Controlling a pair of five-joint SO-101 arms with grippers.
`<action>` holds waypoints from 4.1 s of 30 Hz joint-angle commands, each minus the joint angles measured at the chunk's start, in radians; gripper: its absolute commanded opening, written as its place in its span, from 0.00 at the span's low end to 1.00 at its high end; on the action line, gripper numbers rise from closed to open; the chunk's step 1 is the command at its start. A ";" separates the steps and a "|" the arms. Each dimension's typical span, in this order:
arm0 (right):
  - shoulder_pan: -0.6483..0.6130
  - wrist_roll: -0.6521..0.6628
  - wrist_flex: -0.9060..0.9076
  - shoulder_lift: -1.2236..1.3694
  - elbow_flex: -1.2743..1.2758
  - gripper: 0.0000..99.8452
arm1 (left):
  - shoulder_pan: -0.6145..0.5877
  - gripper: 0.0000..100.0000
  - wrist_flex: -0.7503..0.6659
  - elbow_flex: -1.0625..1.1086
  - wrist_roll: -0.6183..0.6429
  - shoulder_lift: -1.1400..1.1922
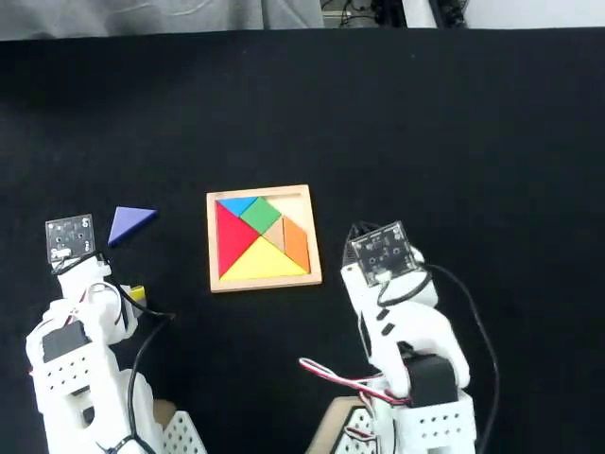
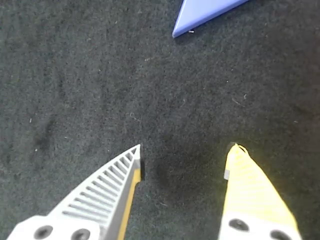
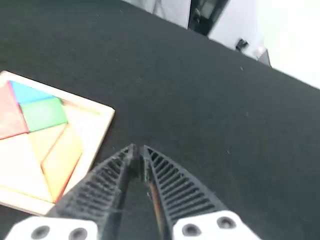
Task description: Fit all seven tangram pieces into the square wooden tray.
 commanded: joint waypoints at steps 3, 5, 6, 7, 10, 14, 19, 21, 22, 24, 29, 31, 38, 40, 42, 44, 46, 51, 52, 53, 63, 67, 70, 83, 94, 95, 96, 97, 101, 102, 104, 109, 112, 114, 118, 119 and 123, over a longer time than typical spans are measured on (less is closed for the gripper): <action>0.020 -0.074 -0.049 -0.077 0.093 0.01 | 0.005 0.27 -0.012 -0.008 -0.002 -0.011; 0.020 -0.066 -0.051 -0.077 0.110 0.01 | 0.012 0.27 -0.012 -0.008 -0.002 -0.011; 0.020 -0.064 -0.051 -0.077 0.116 0.01 | 0.013 0.27 -0.014 -0.008 -0.002 -0.011; 0.015 -0.064 -0.048 -0.077 0.117 0.01 | 0.016 0.27 -0.017 -0.008 -0.002 -0.011; 0.014 -0.064 -0.037 -0.068 0.117 0.01 | 0.079 0.27 -0.014 -0.016 -0.012 -0.011; 0.017 -0.066 -0.011 -0.076 0.117 0.01 | 0.088 0.27 0.000 -0.119 -0.109 -0.012; 0.018 -0.066 -0.008 -0.070 0.117 0.01 | 0.090 0.27 0.118 -0.390 -0.129 -0.012; 0.018 -0.066 -0.008 -0.068 0.117 0.01 | 0.091 0.27 0.155 -0.515 -0.129 -0.008; 0.018 -0.066 -0.008 -0.067 0.117 0.01 | 0.093 0.27 0.166 -0.576 -0.129 -0.002; 0.018 -0.066 -0.006 -0.067 0.117 0.01 | 0.097 0.27 0.164 -0.662 -0.129 0.000; 0.018 -0.064 0.021 -0.073 0.117 0.01 | 0.099 0.27 0.075 -0.728 -0.203 0.000; 0.018 -0.064 0.021 -0.073 0.117 0.01 | 0.099 0.27 0.040 -0.725 -0.267 0.002; 0.018 -0.064 0.021 -0.073 0.117 0.01 | 0.099 0.27 -0.060 -0.728 -0.262 0.021; 0.018 -0.064 0.021 -0.073 0.117 0.01 | 0.099 0.27 -0.054 -0.768 -0.227 0.075; 0.018 -0.064 0.021 -0.070 0.117 0.01 | 0.099 0.27 -0.015 -0.834 -0.213 0.169; 0.018 -0.064 0.021 -0.068 0.117 0.01 | 0.099 0.27 0.068 -0.937 -0.213 0.296; 0.018 -0.064 0.021 -0.068 0.117 0.01 | 0.101 0.27 0.167 -1.056 -0.213 0.442; 0.018 -0.064 0.026 -0.068 0.117 0.01 | 0.101 0.27 0.416 -1.357 -0.210 0.792; 0.018 -0.064 0.026 -0.068 0.117 0.01 | 0.108 0.27 0.457 -1.406 -0.198 0.852; 0.018 -0.064 0.026 -0.068 0.117 0.01 | 0.120 0.27 0.494 -1.452 -0.172 0.911; 0.018 -0.064 0.026 -0.068 0.117 0.01 | 0.344 0.21 0.508 -1.658 0.224 1.316; 0.020 -0.064 0.026 -0.068 0.117 0.01 | 0.400 0.03 0.506 -1.702 0.278 1.427; 0.020 -0.064 0.026 -0.068 0.117 0.01 | 0.404 0.06 0.494 -1.716 0.281 1.504; 0.020 -0.063 0.026 -0.068 0.117 0.01 | 0.390 0.03 0.457 -1.759 0.331 1.679; 0.020 -0.063 0.028 -0.067 0.117 0.01 | 0.361 0.03 0.463 -1.759 0.328 1.677; 0.020 -0.063 0.028 -0.067 0.117 0.01 | 0.361 0.03 0.463 -1.765 0.328 1.674; 0.020 -0.063 0.028 -0.067 0.117 0.01 | 0.360 0.03 0.463 -1.782 0.334 1.662; 0.020 -0.063 0.028 -0.067 0.117 0.01 | 0.360 0.03 0.463 -1.791 0.336 1.642; 0.020 -0.063 0.028 -0.067 0.117 0.01 | 0.360 0.03 0.408 -1.796 0.338 1.594; 0.020 -0.063 0.028 -0.067 0.117 0.01 | 0.360 0.03 0.382 -1.793 0.338 1.593; 0.020 -0.063 0.028 -0.067 0.117 0.01 | 0.354 0.03 0.319 -1.767 0.338 1.608; 0.020 -0.063 0.028 -0.067 0.117 0.01 | 0.346 0.03 0.292 -1.730 0.330 1.685; 0.020 -0.063 0.028 -0.067 0.117 0.01 | 0.343 0.03 0.331 -1.733 0.327 1.720; 0.020 -0.063 0.028 -0.067 0.117 0.01 | 0.341 0.03 0.342 -1.724 0.310 1.735; 0.020 -0.063 0.029 -0.067 0.117 0.01 | 0.358 0.03 0.446 -1.718 0.201 1.737; 0.020 -0.063 0.029 -0.067 0.117 0.01 | 0.358 0.03 0.471 -1.719 0.184 1.735; 0.020 -0.063 0.029 -0.067 0.117 0.01 | 0.321 0.03 0.548 -1.718 0.115 1.738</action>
